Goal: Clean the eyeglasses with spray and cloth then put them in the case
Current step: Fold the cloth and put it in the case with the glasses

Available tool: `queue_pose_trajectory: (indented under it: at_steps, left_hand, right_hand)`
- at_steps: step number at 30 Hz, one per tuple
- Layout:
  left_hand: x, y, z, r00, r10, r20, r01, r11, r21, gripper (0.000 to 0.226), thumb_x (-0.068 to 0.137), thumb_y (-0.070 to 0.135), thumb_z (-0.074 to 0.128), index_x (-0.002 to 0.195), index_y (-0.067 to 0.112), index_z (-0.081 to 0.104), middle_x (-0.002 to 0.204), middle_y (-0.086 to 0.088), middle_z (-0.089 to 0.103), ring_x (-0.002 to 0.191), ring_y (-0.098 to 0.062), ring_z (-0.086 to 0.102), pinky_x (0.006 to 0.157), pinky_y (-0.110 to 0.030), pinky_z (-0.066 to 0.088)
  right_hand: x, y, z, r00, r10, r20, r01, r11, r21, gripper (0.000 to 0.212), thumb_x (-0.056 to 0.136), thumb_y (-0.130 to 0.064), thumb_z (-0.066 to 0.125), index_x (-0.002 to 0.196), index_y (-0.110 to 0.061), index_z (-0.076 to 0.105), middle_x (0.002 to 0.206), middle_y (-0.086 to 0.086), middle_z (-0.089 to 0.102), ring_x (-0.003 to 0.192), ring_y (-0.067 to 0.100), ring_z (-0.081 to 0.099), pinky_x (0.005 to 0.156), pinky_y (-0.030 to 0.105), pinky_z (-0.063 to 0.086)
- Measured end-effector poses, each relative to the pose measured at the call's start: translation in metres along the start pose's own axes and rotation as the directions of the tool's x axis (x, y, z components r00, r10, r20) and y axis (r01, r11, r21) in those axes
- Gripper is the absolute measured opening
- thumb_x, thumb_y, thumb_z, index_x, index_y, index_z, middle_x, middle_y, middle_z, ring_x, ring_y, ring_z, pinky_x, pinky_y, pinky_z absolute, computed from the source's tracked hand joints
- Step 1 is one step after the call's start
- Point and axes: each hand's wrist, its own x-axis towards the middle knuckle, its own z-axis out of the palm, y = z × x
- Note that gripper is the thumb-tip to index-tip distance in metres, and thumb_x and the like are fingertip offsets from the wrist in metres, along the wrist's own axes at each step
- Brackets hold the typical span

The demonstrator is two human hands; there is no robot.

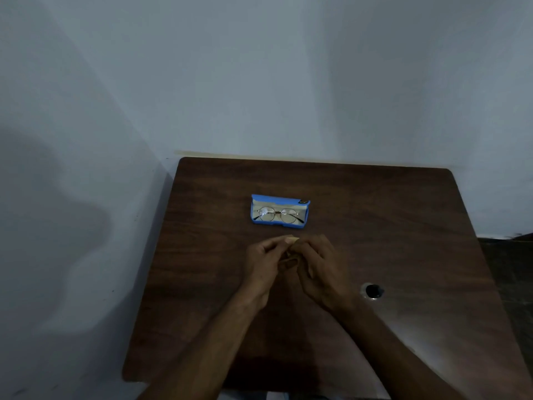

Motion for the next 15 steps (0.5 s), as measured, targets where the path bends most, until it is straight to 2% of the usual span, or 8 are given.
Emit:
queue_pose_trajectory:
  at_steps: [2,4,5,7,8,10,13,15]
  left_hand:
    - [0.001,-0.001,-0.002,1.000,0.016,-0.010,-0.015,1.000,0.012,0.016,0.096,0.022,0.074,0.110,0.023,0.081,0.108,0.004,0.082,0.106,-0.015,0.077,0.099,-0.040,0.060]
    - [0.003,0.000,-0.004,0.999,0.036,-0.026,-0.035,0.999,0.031,0.016,0.097,0.020,0.073,0.109,0.025,0.081,0.109,0.004,0.081,0.104,-0.012,0.076,0.093,-0.033,0.062]
    - [0.003,0.001,-0.004,0.999,0.047,-0.025,-0.046,0.998,0.040,0.016,0.097,0.019,0.072,0.110,0.025,0.080,0.110,0.005,0.081,0.102,-0.009,0.076,0.087,-0.029,0.062]
    - [0.003,0.001,-0.005,0.997,0.080,-0.016,-0.079,0.996,0.048,0.018,0.098,0.018,0.072,0.113,0.023,0.080,0.110,0.005,0.080,0.101,-0.008,0.077,0.082,-0.025,0.063]
    - [0.004,0.001,-0.005,0.994,0.103,-0.022,-0.101,0.993,0.061,0.019,0.097,0.017,0.072,0.115,0.021,0.079,0.109,0.005,0.080,0.101,-0.009,0.077,0.082,-0.026,0.063]
    - [0.006,-0.001,-0.005,0.986,0.154,-0.060,-0.145,0.981,0.127,0.019,0.097,0.017,0.072,0.115,0.020,0.079,0.109,0.004,0.080,0.100,-0.010,0.077,0.081,-0.028,0.064]
    - [0.016,-0.007,-0.008,0.980,0.178,-0.092,-0.153,0.961,0.231,0.020,0.097,0.018,0.072,0.117,0.018,0.076,0.114,0.001,0.077,0.102,-0.013,0.075,0.082,-0.031,0.066]
    - [0.024,-0.011,-0.012,0.982,0.174,-0.078,-0.149,0.956,0.254,0.021,0.096,0.018,0.074,0.117,0.016,0.075,0.114,0.000,0.077,0.103,-0.014,0.075,0.083,-0.033,0.066]
  right_hand:
    - [-0.001,0.000,0.001,0.993,0.118,-0.021,-0.115,0.988,0.101,0.023,0.092,-0.024,0.059,0.111,-0.017,0.069,0.113,-0.001,0.064,0.103,0.014,0.058,0.085,0.028,0.050]
    - [0.002,-0.001,0.001,0.939,0.331,-0.088,-0.297,0.915,0.272,0.018,0.095,-0.026,0.065,0.111,-0.019,0.069,0.112,-0.006,0.066,0.102,0.009,0.062,0.087,0.025,0.051]
    - [0.005,-0.002,0.000,0.885,0.459,-0.076,-0.401,0.836,0.373,0.017,0.097,-0.026,0.068,0.114,-0.021,0.069,0.112,-0.009,0.068,0.103,0.006,0.065,0.087,0.021,0.052]
    - [0.014,-0.001,0.000,0.775,0.626,0.089,-0.565,0.623,0.541,0.021,0.097,-0.025,0.074,0.117,-0.023,0.071,0.111,-0.009,0.074,0.103,0.004,0.069,0.088,0.024,0.058]
    - [0.016,0.001,0.001,0.741,0.645,0.185,-0.607,0.528,0.594,0.022,0.095,-0.024,0.075,0.116,-0.022,0.073,0.109,-0.006,0.076,0.103,0.007,0.071,0.089,0.031,0.061]
    - [0.017,0.002,0.004,0.719,0.634,0.284,-0.635,0.434,0.639,0.018,0.094,-0.020,0.075,0.112,-0.018,0.075,0.107,-0.001,0.078,0.101,0.016,0.074,0.089,0.043,0.063]
    - [0.020,0.005,0.015,0.671,0.689,0.275,-0.651,0.370,0.663,0.011,0.095,-0.015,0.072,0.105,-0.015,0.074,0.103,0.000,0.078,0.099,0.021,0.075,0.089,0.045,0.063]
    - [0.024,0.009,0.027,0.632,0.735,0.245,-0.679,0.374,0.631,0.009,0.096,-0.017,0.072,0.104,-0.017,0.074,0.102,0.000,0.077,0.099,0.019,0.073,0.092,0.049,0.062]
